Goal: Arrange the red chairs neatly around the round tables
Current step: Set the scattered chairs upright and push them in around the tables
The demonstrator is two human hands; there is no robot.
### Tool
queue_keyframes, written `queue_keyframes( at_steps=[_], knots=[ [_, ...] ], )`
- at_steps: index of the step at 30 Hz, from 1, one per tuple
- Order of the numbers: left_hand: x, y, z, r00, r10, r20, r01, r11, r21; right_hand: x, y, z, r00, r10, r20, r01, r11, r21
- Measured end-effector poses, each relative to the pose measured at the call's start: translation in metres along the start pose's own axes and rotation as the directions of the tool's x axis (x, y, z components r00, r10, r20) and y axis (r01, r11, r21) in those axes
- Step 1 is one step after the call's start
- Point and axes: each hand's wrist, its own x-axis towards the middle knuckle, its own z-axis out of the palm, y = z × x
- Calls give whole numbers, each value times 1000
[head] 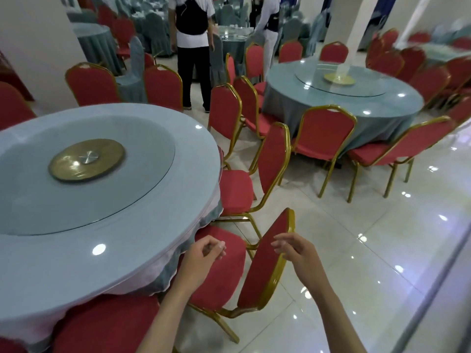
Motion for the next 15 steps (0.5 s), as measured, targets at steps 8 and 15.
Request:
queue_keyframes(
  at_steps=[8, 15],
  knots=[
    [96, 6, 28, 991, -67, -118, 50, 989, -143, 92, 5, -14, 994, 34, 108, -23, 994, -104],
    [158, 11, 49, 1000, -8, -25, 5, 993, -115, 172, 0, -26, 982, 23, 189, 5, 990, -143]
  ],
)
